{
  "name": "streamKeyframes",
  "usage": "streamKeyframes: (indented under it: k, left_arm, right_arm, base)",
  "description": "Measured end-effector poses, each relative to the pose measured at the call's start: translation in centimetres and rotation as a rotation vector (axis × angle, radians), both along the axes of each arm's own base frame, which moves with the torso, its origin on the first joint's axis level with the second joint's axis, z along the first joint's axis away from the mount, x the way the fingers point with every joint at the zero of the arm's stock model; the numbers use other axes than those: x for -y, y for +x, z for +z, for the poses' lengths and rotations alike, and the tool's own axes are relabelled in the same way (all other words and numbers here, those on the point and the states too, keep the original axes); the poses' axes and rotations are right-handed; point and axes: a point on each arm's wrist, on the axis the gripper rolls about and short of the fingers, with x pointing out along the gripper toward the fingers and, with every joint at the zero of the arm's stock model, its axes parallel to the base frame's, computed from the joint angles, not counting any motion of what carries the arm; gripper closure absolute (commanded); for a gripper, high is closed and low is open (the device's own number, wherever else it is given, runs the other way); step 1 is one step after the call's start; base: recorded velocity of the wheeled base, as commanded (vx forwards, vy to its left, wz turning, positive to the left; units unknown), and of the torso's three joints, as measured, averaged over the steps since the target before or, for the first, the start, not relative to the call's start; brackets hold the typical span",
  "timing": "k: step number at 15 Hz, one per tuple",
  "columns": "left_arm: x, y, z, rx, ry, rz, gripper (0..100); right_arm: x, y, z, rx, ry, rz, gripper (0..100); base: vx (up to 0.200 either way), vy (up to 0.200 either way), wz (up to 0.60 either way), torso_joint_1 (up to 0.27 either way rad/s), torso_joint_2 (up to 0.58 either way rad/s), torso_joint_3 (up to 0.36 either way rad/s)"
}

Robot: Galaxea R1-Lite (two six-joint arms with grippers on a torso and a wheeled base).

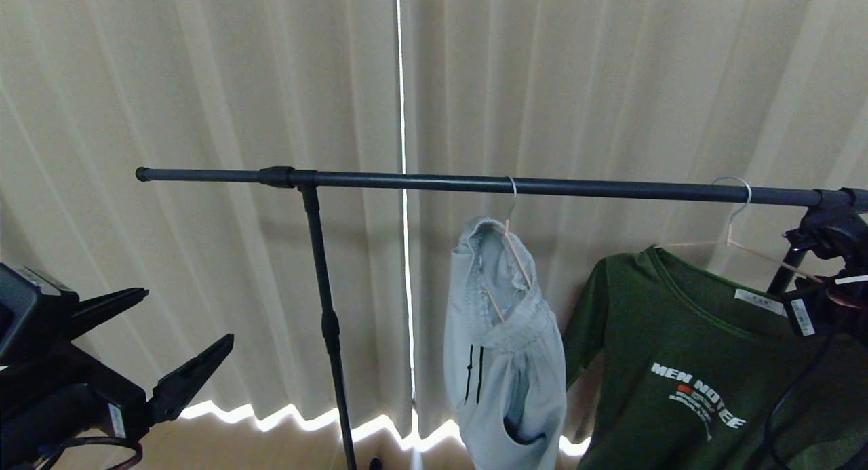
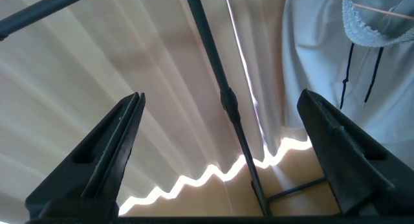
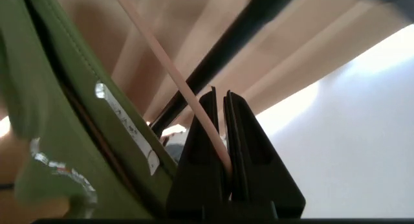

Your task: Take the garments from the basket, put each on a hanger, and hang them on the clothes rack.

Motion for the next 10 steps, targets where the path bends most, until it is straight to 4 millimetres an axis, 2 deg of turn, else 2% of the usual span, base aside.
streamKeyframes:
  k: [10]
  left_arm:
    - [0.0, -0.1, -0.1, -0.001, 0.002, -0.001, 0]
  right_arm:
    - [-1.9, 0.1, -0.5, -0.023, 0.001, 0.083, 100]
  base:
    - [0.0, 0.0, 0.0, 0.0, 0.0, 0.0]
